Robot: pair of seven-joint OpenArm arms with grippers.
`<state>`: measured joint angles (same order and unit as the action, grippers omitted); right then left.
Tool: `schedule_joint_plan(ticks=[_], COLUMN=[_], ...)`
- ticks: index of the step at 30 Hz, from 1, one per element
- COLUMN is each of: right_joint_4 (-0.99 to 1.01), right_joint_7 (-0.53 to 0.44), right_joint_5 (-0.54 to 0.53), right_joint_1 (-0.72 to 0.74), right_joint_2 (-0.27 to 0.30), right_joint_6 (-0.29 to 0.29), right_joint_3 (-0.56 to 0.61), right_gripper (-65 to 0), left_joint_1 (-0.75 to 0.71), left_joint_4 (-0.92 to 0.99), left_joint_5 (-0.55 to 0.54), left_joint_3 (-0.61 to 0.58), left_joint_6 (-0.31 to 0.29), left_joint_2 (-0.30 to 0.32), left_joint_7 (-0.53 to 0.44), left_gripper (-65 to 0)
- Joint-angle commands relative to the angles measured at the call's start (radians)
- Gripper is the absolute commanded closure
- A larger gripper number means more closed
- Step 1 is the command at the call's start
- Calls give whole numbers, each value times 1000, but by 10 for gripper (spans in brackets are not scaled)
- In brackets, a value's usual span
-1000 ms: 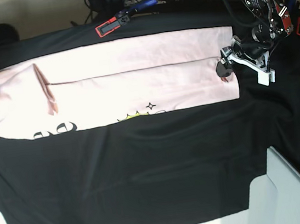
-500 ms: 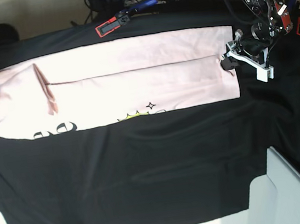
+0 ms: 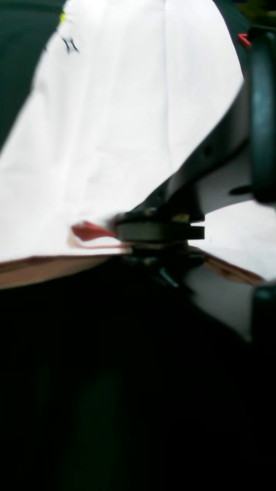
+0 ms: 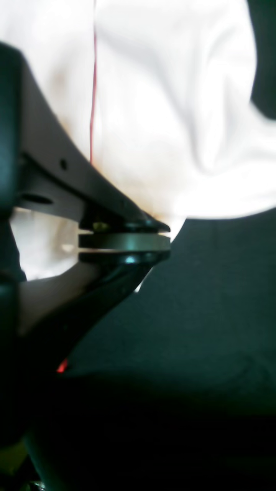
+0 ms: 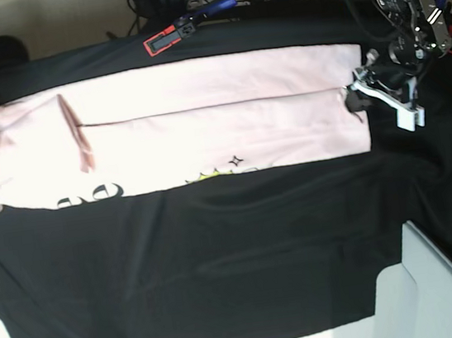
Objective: Fold the T-shirt properly
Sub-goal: 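Lift the gripped end with the left gripper and fold it toward the right gripper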
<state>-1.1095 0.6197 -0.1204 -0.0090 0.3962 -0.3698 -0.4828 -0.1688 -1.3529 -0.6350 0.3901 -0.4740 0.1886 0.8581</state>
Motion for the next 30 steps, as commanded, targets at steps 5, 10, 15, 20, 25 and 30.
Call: schedule_joint_plan(ticks=[5,10,15,20,25,30], right_joint_4=[-16,-16,-16,-16,-16,-16], right_joint_7=[-22,-22,-22,-21,-21,-21], right_joint_5=[-2,-2,-2,-2,-2,-2], right_joint_1=[14,14,14,14,14,14], right_joint_2=[27,27,27,27,27,27], right_joint_6=[2,2,2,2,2,2], right_joint_3=[-4,-4,-4,-4,-4,-4], right_gripper=[0,0,0,0,0,0], left_joint_1=[-39,-61,-58,-54,-38,-10], left_joint_4=[-139,-251,-374,-442,-434,-432], left_joint_5=[-9,-9,-10,-12,-10,-10], left_joint_3=[19,19,14,-142,-205,-302], left_joint_6=[36,37,37,37,37,37], left_joint_2=[22,-5,-73,-102,-173,-189], left_joint_7=[-17,92,212,263,263,263], left_gripper=[0,0,0,0,0,0])
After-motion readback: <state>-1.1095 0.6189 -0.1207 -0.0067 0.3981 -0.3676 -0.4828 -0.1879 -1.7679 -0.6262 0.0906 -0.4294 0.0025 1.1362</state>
